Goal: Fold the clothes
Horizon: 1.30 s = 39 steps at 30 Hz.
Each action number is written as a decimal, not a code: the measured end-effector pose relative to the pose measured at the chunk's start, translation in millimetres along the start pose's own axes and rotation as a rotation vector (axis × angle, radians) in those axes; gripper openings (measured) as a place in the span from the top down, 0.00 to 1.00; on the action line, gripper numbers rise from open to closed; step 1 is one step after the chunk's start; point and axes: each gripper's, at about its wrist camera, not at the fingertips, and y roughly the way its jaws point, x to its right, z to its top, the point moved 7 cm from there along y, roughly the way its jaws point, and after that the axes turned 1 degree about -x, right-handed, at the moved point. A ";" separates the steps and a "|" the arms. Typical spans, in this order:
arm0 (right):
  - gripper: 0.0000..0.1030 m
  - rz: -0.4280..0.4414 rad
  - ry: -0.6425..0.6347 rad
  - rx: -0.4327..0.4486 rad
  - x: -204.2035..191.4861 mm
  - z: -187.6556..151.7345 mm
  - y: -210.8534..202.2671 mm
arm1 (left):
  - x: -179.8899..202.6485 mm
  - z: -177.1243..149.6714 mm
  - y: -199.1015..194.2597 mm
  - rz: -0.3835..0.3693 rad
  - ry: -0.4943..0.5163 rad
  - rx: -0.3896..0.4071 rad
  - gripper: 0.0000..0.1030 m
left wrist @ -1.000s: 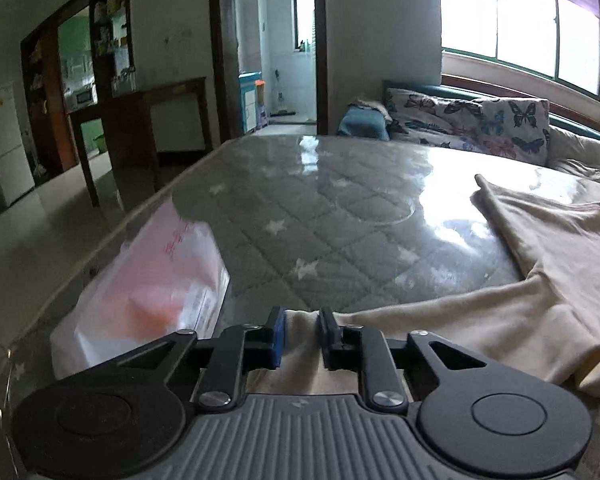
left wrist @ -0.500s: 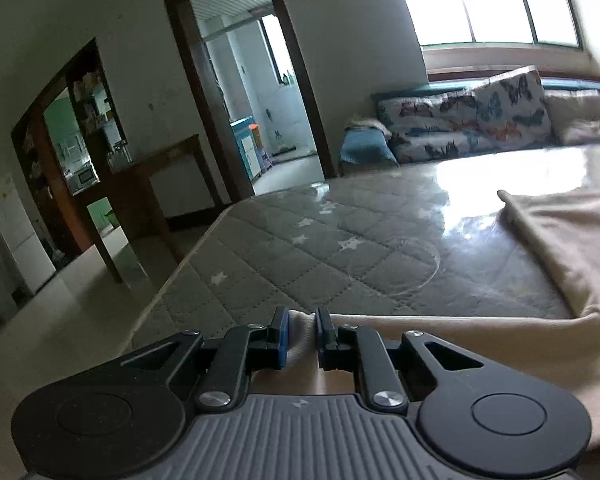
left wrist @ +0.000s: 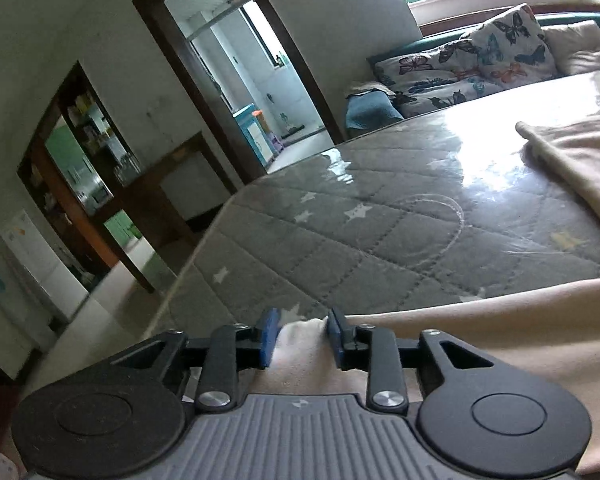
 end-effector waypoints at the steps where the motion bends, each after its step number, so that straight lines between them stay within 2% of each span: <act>1: 0.00 0.000 0.000 0.000 -0.1 0.0 0.0 | -0.3 1.4 -1.5 0.009 0.003 0.006 0.66; 4: 0.00 0.000 0.000 -0.001 -0.3 -0.1 0.3 | -4.9 7.2 -11.3 0.021 -0.018 0.033 0.65; 7: 0.00 0.001 0.001 -0.002 -0.6 0.0 0.8 | -3.2 13.4 -35.5 -0.029 -0.039 0.067 0.65; 9: 0.00 0.001 0.002 -0.002 -0.8 0.0 1.1 | 4.1 16.7 -55.3 -0.096 -0.050 0.094 0.65; 12: 0.00 0.002 0.002 -0.003 -1.1 0.0 1.1 | 28.1 17.8 -86.6 -0.287 -0.074 0.112 0.65; 15: 0.00 0.002 0.003 -0.003 -1.2 -0.1 1.0 | 59.9 14.1 -113.7 -0.422 -0.031 0.146 0.65; 16: 0.00 0.002 0.003 -0.003 -1.2 -0.1 1.1 | 70.3 12.3 -122.0 -0.460 -0.012 0.158 0.65; 19: 0.00 0.002 0.004 -0.003 -1.2 -0.2 1.2 | 94.8 4.4 -136.9 -0.510 0.051 0.186 0.65; 23: 0.00 0.003 0.005 -0.003 -1.2 -0.3 1.2 | 104.0 -16.8 -140.2 -0.535 0.105 0.179 0.66; 29: 0.00 0.003 0.006 -0.003 -2.1 -0.7 1.8 | 91.2 -44.1 -147.3 -0.499 0.185 0.204 0.66; 34: 0.00 0.003 0.007 -0.003 -1.7 -0.8 1.7 | 77.6 -43.7 -149.2 -0.452 0.205 0.190 0.64; 37: 0.00 0.003 0.007 -0.003 -1.8 -0.8 1.9 | 80.1 -26.0 -163.5 -0.501 0.162 0.229 0.64; 39: 0.00 0.003 0.007 -0.003 -2.0 -0.9 2.2 | 93.4 -12.1 -171.1 -0.566 0.144 0.251 0.64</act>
